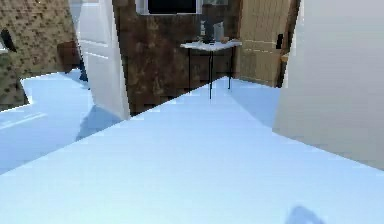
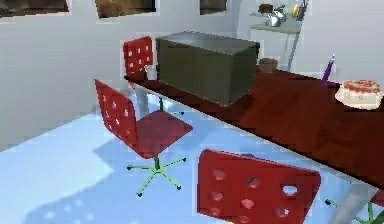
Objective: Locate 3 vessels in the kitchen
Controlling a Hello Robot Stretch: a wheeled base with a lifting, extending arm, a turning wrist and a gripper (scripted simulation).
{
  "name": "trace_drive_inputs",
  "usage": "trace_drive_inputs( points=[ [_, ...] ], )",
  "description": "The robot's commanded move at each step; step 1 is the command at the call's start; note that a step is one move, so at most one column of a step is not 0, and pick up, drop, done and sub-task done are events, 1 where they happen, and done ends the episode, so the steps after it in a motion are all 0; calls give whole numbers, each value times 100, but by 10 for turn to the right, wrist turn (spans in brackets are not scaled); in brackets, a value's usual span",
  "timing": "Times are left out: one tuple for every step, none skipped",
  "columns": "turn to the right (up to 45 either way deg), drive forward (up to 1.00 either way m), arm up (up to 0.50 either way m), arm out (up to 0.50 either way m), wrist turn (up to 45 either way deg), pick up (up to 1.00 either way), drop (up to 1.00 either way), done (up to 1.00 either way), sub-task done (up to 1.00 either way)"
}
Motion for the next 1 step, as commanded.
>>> trace_drive_inputs(
  points=[
    [360,0,0,0,0,0,0,0,0]
  ],
)
